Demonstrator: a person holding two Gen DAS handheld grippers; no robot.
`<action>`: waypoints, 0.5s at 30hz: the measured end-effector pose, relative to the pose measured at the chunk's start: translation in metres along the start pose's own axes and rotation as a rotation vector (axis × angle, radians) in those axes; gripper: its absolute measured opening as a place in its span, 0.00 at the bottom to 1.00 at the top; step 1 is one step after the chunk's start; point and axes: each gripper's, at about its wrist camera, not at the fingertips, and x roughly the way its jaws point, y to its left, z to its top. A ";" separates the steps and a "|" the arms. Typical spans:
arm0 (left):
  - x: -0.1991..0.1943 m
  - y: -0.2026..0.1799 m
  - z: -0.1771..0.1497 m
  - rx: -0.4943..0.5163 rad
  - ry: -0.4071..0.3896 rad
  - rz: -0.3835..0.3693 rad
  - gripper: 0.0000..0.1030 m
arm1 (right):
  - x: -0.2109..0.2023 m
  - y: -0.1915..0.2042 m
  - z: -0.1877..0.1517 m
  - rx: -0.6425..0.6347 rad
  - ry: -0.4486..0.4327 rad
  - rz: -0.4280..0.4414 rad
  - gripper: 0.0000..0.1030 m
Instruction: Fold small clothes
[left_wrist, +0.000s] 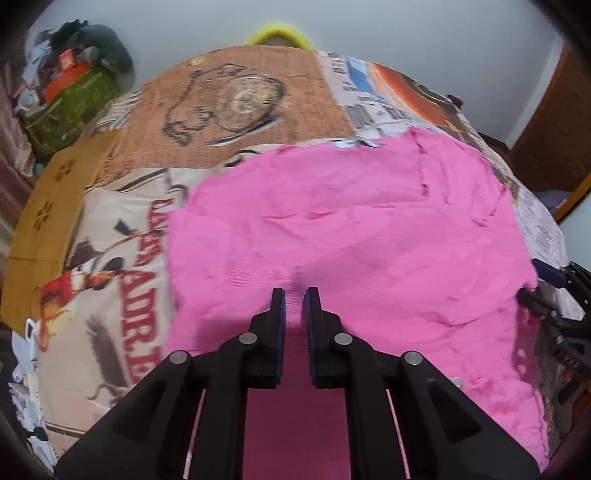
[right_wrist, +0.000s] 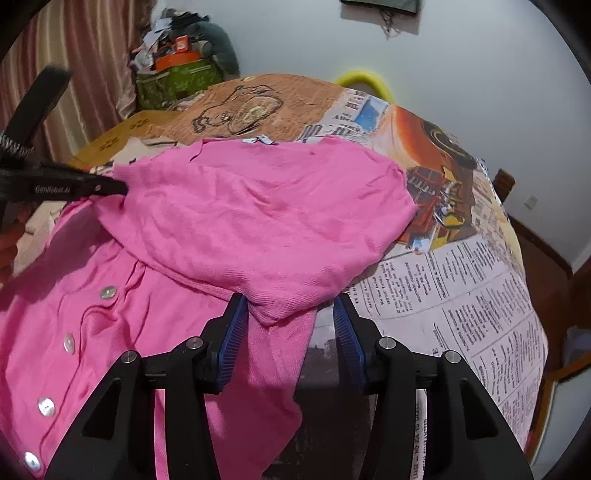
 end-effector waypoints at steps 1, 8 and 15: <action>-0.001 0.005 -0.001 -0.007 0.001 0.008 0.09 | -0.001 -0.002 -0.001 0.008 0.002 -0.002 0.44; -0.011 0.040 -0.005 -0.066 0.003 0.024 0.16 | -0.023 -0.008 -0.004 0.012 -0.002 0.004 0.44; -0.024 0.024 0.003 -0.042 -0.064 -0.029 0.35 | -0.015 -0.030 0.022 0.103 -0.027 0.024 0.44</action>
